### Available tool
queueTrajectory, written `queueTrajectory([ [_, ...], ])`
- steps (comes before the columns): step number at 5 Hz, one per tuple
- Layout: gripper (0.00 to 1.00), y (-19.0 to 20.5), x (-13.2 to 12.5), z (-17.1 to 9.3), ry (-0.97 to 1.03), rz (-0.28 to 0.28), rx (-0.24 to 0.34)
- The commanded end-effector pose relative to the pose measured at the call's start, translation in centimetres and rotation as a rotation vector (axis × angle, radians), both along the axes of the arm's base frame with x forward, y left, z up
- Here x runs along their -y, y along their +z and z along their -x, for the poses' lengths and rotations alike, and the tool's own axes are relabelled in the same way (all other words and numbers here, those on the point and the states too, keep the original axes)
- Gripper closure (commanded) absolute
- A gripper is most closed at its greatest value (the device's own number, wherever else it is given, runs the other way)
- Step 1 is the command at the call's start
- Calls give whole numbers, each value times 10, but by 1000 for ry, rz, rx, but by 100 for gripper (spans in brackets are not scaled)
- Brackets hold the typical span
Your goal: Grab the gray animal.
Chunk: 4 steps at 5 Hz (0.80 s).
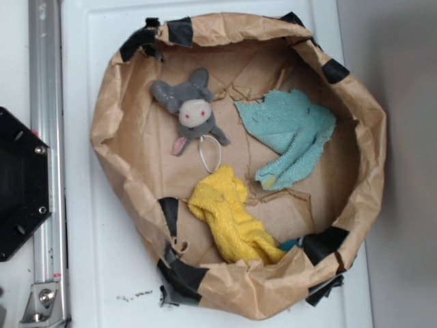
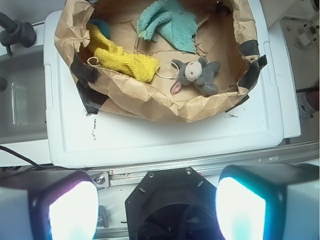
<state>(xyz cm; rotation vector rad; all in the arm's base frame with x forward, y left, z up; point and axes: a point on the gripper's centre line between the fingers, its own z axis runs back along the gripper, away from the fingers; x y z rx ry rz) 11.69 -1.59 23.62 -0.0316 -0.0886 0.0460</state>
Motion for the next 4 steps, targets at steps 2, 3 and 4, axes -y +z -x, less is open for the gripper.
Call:
queueTrajectory([
  [2,0,-49,-25,-46,-77,-61,-25],
  [3,0,-70,-29,-77,-195,-75,-11],
  [4,0,-100,-42,-110,-354,-17,-38],
])
